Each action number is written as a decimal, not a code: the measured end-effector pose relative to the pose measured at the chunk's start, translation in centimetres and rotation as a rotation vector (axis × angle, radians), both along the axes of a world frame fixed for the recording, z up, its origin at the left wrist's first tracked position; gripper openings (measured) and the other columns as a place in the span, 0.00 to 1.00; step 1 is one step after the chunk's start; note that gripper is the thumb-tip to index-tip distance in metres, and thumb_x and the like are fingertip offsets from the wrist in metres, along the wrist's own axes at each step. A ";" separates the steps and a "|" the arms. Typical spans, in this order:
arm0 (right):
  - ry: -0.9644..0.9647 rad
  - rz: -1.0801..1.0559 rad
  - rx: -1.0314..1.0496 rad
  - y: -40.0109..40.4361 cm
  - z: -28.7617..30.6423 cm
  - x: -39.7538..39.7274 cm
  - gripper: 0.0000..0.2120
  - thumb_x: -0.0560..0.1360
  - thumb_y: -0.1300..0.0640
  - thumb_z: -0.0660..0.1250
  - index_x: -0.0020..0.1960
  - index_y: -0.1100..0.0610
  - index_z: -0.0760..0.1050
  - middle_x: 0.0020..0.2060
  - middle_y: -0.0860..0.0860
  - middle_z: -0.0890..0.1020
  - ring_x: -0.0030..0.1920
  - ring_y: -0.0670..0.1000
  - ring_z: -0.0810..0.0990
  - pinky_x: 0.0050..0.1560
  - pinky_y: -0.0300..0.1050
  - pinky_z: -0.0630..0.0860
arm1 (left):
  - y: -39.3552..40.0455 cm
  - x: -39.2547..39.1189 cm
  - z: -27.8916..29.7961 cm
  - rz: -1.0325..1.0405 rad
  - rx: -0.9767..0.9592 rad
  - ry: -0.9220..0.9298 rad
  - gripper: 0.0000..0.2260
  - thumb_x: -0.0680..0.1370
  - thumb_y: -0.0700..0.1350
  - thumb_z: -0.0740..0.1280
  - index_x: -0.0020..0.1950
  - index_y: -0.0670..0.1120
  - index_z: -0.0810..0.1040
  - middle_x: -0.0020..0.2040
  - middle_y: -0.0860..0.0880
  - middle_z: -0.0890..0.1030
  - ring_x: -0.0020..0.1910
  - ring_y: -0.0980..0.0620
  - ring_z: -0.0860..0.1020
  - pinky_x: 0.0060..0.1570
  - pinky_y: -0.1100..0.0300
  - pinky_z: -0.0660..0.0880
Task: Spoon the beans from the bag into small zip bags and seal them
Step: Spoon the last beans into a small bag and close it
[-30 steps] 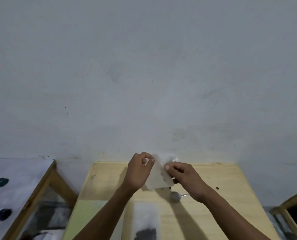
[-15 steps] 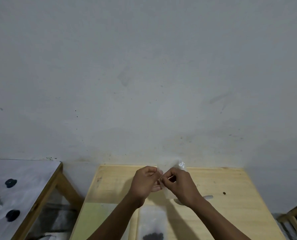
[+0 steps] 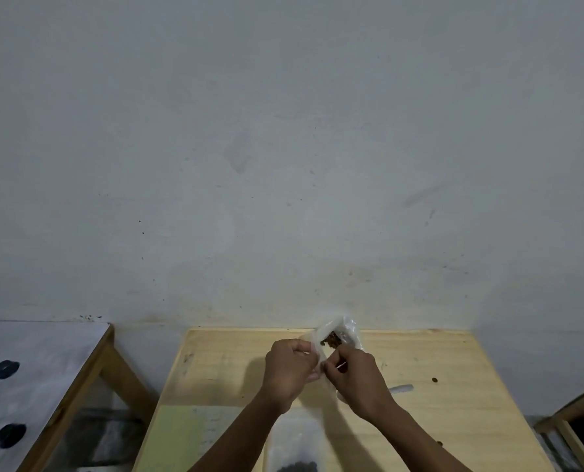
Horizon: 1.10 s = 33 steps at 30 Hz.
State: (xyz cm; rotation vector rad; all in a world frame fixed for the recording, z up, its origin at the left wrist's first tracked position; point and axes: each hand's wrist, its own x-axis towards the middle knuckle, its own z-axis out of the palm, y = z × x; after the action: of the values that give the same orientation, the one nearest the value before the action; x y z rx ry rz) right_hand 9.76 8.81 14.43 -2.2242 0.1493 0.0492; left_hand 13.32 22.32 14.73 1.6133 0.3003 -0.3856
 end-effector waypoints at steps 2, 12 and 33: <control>0.018 0.009 -0.054 -0.3 -0.5 0.1 0.13 0.76 0.58 0.66 0.34 0.51 0.70 0.30 0.45 0.78 0.31 0.43 0.76 0.32 0.32 0.69 | -0.1 -0.1 0.0 -0.034 0.105 -0.024 0.10 0.71 0.32 0.69 0.50 0.40 0.80 0.42 0.38 0.84 0.37 0.47 0.85 0.41 0.54 0.83; -0.052 0.154 -0.229 0.3 -1.2 0.2 0.05 0.79 0.58 0.59 0.44 0.55 0.69 0.36 0.50 0.79 0.36 0.50 0.78 0.40 0.50 0.76 | -0.7 -0.4 1.5 -0.205 0.286 -0.087 0.28 0.68 0.34 0.68 0.66 0.52 0.74 0.43 0.46 0.82 0.31 0.52 0.81 0.43 0.55 0.83; -0.144 -0.019 -0.031 -3.2 -0.3 1.3 0.10 0.80 0.60 0.62 0.40 0.52 0.67 0.31 0.49 0.78 0.30 0.49 0.73 0.33 0.47 0.72 | 1.5 -0.3 0.3 -0.624 0.413 -0.161 0.14 0.74 0.53 0.59 0.51 0.47 0.79 0.44 0.55 0.79 0.43 0.56 0.76 0.45 0.59 0.70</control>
State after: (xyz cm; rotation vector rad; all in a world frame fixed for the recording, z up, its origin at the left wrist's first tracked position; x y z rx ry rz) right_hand 11.10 5.66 14.13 -2.2474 0.0921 -0.1246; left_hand 13.00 23.86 15.07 2.1208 -0.2789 -0.6934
